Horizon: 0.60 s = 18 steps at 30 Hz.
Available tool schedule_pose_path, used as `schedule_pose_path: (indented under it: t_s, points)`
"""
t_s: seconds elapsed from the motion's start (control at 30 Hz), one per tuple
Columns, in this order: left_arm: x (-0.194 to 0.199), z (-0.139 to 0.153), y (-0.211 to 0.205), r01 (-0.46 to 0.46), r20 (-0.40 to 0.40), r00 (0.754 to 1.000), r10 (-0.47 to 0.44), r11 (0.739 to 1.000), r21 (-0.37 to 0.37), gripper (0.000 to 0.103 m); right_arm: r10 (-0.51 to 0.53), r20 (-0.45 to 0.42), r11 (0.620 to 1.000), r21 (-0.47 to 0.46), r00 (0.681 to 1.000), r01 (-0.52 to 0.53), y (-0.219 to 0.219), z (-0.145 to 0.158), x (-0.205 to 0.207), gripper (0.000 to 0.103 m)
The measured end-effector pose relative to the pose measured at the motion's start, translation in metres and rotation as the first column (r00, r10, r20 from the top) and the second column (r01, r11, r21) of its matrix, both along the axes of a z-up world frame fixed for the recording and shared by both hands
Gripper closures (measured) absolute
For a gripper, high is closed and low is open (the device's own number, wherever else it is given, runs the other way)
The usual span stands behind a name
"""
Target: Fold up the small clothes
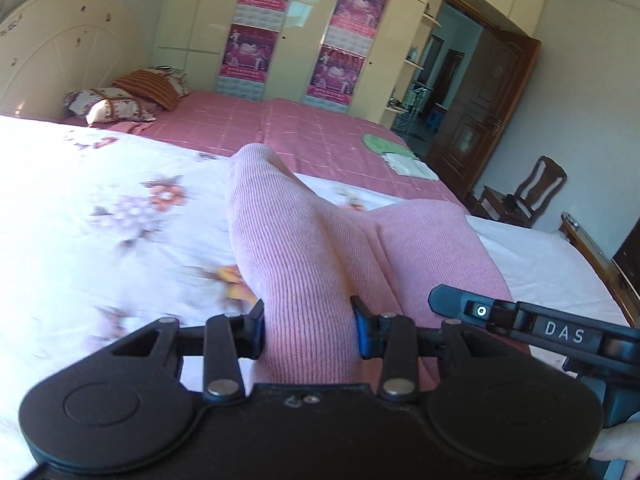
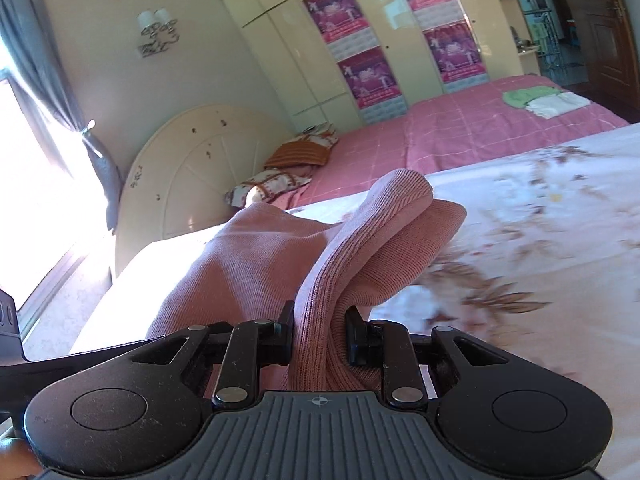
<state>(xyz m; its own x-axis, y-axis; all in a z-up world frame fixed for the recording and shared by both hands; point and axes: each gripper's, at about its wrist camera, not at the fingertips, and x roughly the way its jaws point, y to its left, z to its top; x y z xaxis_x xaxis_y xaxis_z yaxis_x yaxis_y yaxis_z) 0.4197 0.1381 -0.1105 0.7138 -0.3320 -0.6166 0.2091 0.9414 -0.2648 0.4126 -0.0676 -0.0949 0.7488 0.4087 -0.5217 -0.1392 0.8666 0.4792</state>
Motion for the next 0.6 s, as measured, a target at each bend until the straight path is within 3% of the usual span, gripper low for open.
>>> schedule_pose_path:
  t_s: [0.3,0.47,0.6]
  points:
    - [0.038,-0.030,0.100,-0.050,-0.015,0.999,0.050,0.999,-0.001,0.065,0.028,-0.040,0.999,-0.036,0.999,-0.030,0.101,-0.046,0.052,0.080]
    - [0.053,-0.073,0.131,-0.066,-0.098,0.993,0.069,0.997,0.026,0.062,0.007,-0.123,0.997,-0.076,0.992,-0.016,0.104,-0.082,0.068,0.080]
    - [0.049,-0.084,0.137,-0.056,-0.075,0.996,0.057,0.998,0.014,0.056,-0.021,-0.179,0.997,-0.077,0.984,0.008,0.092,-0.107,0.069,0.079]
